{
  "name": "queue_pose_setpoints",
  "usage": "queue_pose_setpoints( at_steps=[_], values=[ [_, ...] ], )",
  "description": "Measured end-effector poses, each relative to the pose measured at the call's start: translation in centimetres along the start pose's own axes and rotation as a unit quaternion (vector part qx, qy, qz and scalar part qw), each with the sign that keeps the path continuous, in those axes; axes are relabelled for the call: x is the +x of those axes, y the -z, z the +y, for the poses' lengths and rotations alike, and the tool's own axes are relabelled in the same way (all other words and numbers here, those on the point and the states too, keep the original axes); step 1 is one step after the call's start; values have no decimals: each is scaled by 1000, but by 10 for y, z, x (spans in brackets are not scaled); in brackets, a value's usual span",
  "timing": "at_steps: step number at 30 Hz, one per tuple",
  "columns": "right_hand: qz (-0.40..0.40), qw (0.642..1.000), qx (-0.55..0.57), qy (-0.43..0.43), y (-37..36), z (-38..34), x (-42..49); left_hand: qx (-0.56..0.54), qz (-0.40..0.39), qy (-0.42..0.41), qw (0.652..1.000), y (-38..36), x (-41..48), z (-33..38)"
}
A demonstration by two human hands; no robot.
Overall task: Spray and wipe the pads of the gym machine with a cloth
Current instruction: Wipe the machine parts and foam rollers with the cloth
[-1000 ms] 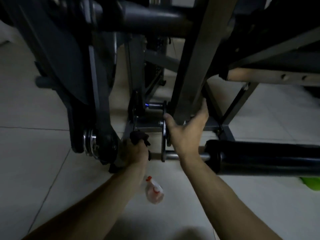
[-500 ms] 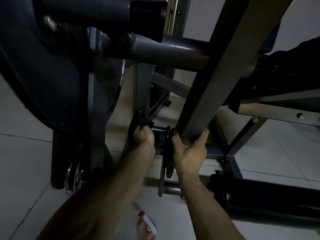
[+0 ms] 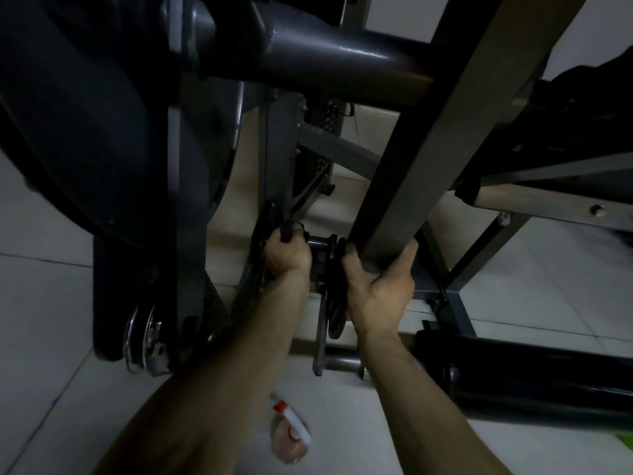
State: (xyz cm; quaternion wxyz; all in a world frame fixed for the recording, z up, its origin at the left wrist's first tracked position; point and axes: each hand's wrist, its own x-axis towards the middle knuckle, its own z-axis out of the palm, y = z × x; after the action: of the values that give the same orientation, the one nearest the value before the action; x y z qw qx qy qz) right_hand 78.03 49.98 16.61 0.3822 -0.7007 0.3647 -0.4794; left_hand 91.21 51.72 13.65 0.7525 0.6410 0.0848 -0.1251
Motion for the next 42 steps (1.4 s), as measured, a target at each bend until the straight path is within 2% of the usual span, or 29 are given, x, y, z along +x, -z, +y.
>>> queue_pose_setpoints(
  at_steps=[3, 8, 11, 13, 15, 17, 20, 23, 25, 27, 30, 32, 34, 37, 38, 40, 42],
  values=[
    [2, 1000, 1, 4, 0, 0, -1, -15, -4, 28, 999, 5, 5, 0],
    [9, 1000, 9, -1, -2, -3, -2, -27, -12, 9, 1000, 6, 9, -7],
    [9, 1000, 16, 0, -4, -2, -3, -125, -36, 115, 985, 18, 13, -16],
    [3, 1000, 23, -2, -2, 0, -2, -227, -81, 210, 948, 25, 17, -20],
    [-2, 1000, 23, 2, -1, 0, -2, -247, -116, 232, 934, 27, 21, -17],
    [-3, 1000, 17, 2, -2, 2, -1, -201, -128, 221, 946, 24, 31, -14],
    [3, 1000, 16, 2, -4, 4, -1, -99, -147, 175, 969, 21, 52, -12],
    [8, 1000, 16, 6, -4, 6, -1, 36, -177, 67, 981, 25, 58, 0],
    [9, 1000, 15, 4, -3, 7, -1, 137, -199, -41, 969, 29, 55, 8],
    [11, 1000, 11, 2, -3, 8, -2, 233, -201, -142, 941, 31, 51, 2],
    [6, 1000, 13, 1, 0, 7, -3, 263, -158, -267, 914, 41, 34, -28],
    [3, 1000, 11, 4, 1, 6, -4, 202, -121, -294, 926, 42, 21, -42],
    [5, 1000, 12, 6, 0, 5, -5, 80, -108, -230, 964, 36, 14, -44],
    [10, 1000, 14, 4, -1, 4, -5, -67, -67, -9, 995, 26, 11, -37],
    [12, 1000, 14, 3, -2, 4, -4, -131, -67, 90, 985, 25, 15, -35],
    [9, 1000, 13, 1, -3, 4, -2, -258, -120, 237, 929, 25, 22, -34],
    [4, 1000, 15, -2, -4, 5, 0, -282, -156, 260, 910, 23, 30, -25]
  ],
)
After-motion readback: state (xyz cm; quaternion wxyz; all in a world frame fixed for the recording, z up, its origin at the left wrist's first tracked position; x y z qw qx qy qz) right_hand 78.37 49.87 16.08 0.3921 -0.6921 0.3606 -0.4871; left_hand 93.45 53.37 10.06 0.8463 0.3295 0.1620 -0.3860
